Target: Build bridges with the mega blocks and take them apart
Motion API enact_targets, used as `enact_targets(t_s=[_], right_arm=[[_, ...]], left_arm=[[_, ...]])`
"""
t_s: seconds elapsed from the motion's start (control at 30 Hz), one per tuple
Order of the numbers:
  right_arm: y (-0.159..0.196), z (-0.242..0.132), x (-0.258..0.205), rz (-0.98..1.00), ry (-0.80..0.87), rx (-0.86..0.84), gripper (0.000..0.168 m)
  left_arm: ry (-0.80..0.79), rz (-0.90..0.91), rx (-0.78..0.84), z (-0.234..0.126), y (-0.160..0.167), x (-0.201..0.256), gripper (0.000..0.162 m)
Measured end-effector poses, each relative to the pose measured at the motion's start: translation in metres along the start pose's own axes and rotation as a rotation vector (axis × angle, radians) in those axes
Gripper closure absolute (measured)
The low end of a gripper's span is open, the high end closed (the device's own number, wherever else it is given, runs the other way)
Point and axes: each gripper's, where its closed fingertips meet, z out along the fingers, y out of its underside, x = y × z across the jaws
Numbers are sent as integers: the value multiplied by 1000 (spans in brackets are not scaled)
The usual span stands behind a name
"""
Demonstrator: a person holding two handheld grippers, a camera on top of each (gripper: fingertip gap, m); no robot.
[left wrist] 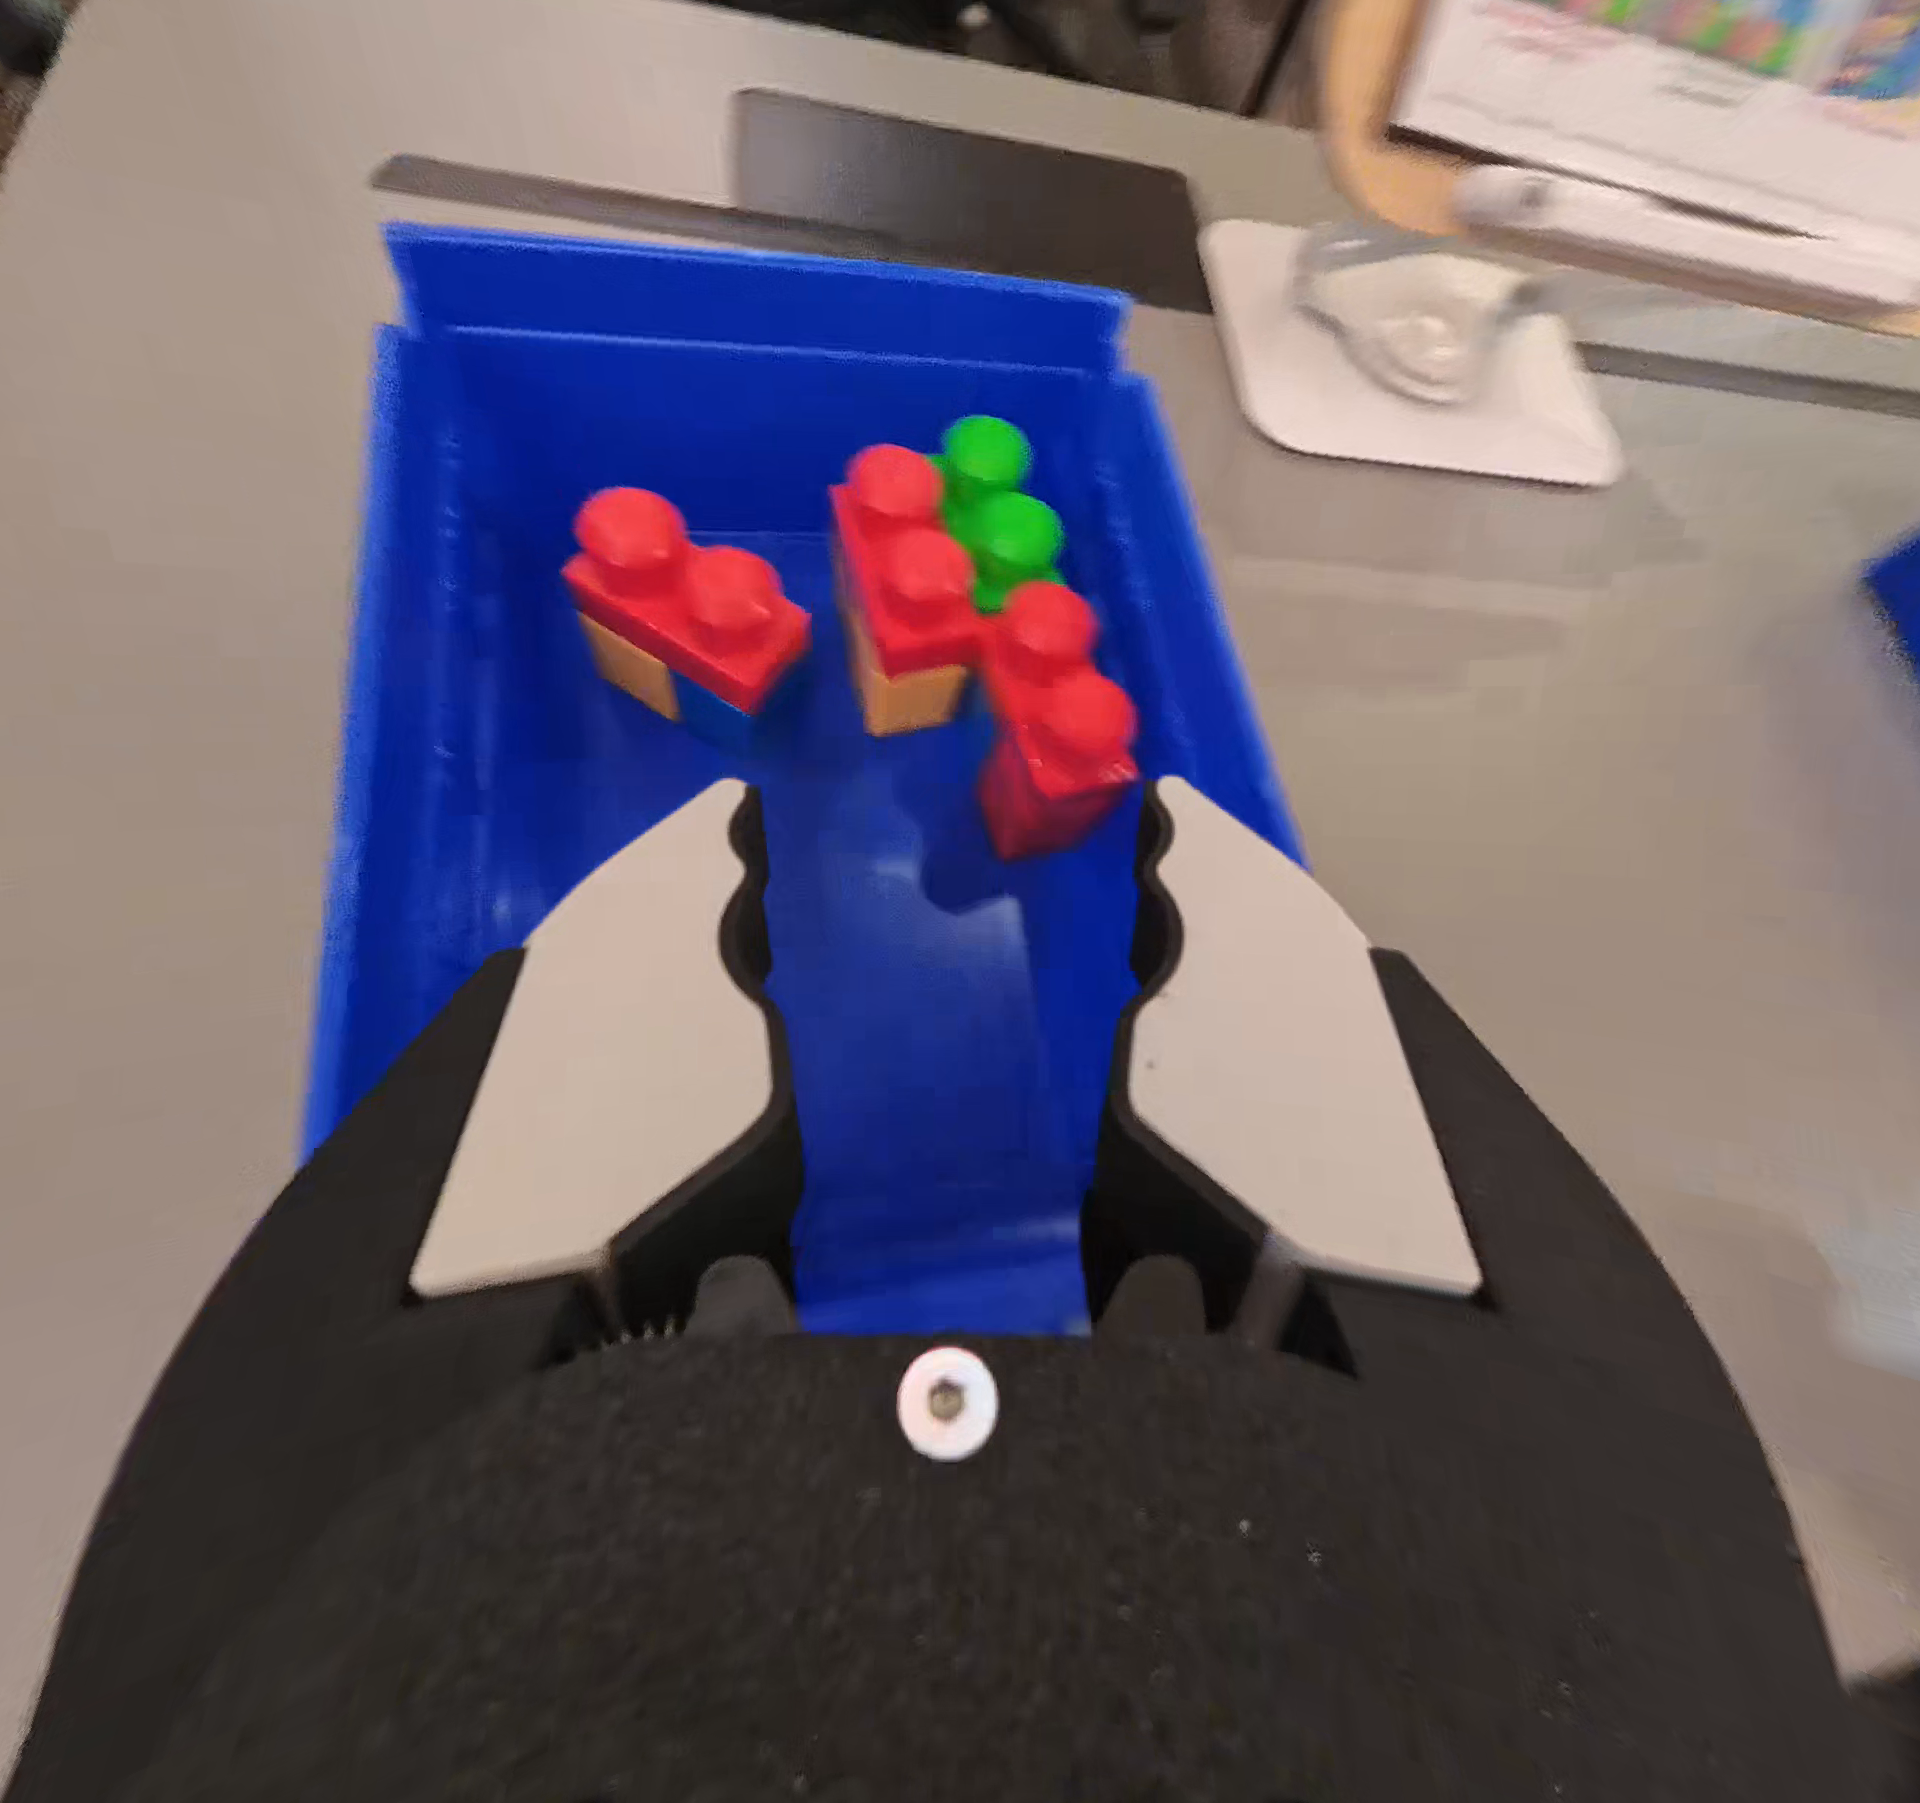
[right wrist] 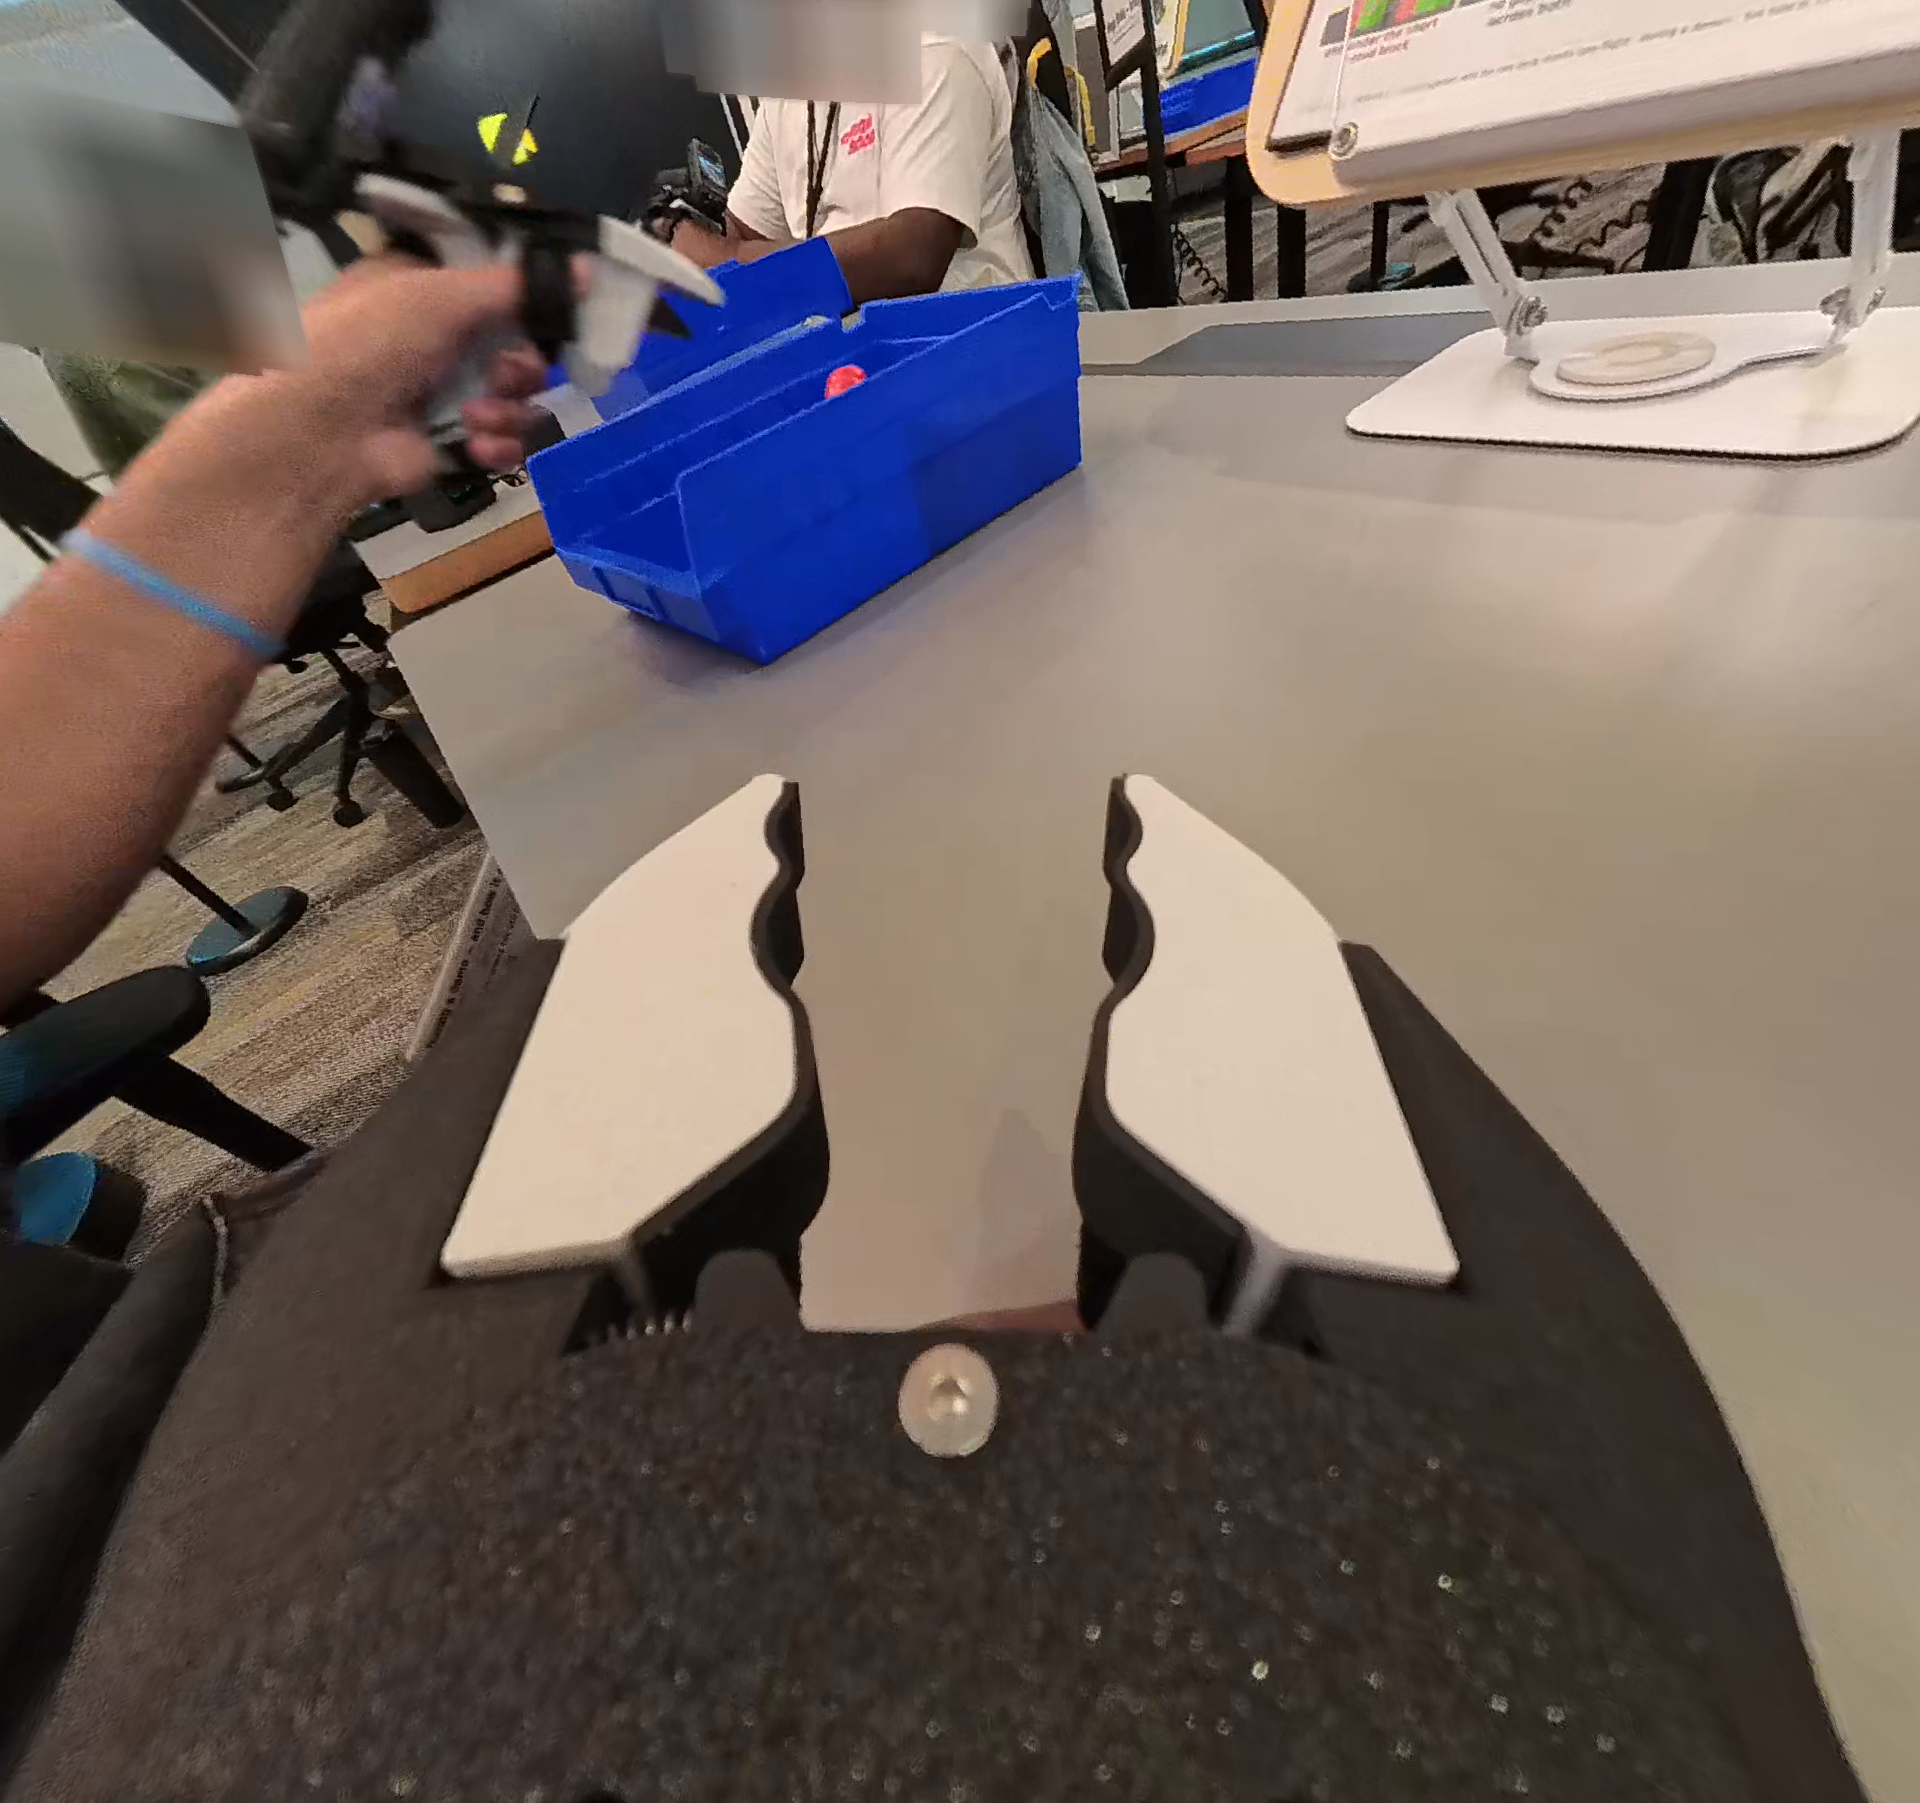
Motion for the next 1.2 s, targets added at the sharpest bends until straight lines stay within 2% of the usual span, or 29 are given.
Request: enact_targets(t_s=[0.07, 0.17, 0.33, 0.47, 0.5, 0.53, 0.57, 0.73, 0.83, 0.9, 1.03, 1.1, 1.2], right_arm=[[-1, 0, -1, -15, -2, 1, 114], [-1, 1, 0, -39, 5, -11, 115], [1, 0, -1, -7, -20, -19, 115], [3, -1, 1, 1, -26, -36, 116], [3, -1, 2, 4, -27, -40, 117], [4, -1, 2, 5, -26, -43, 118], [5, -2, 3, 2, -23, -49, 118], [7, -4, 12, -2, -3, -64, 120], [6, -7, 14, 17, -1, -58, 120], [3, -9, 16, 17, 6, -48, 120], [-1, -10, 19, 2, 19, -28, 121], [-4, -10, 21, 1, 15, -12, 120], [-5, -8, 20, 42, -12, 12, 119]], left_arm=[[-76, -41, -61, 34, -10, -27, 94], [-126, -171, -181, 76, -7, -53, 93], [-193, -397, -243, 114, 5, -83, 89], [-164, -537, -325, 141, 17, -82, 90], [-154, -554, -324, 145, 15, -80, 98], [-164, -536, -324, 145, 11, -79, 113], [-190, -483, -325, 143, 7, -79, 125], [-259, -274, -370, 121, -4, -81, 125], [-188, -230, -307, 101, -16, -81, 125], [-48, -167, -178, 79, -37, -62, 126], [347, -58, 72, 14, -59, 20, 127], [467, 35, 141, -13, -49, 55, 126], [645, 84, 179, -35, -20, 102, 126]])
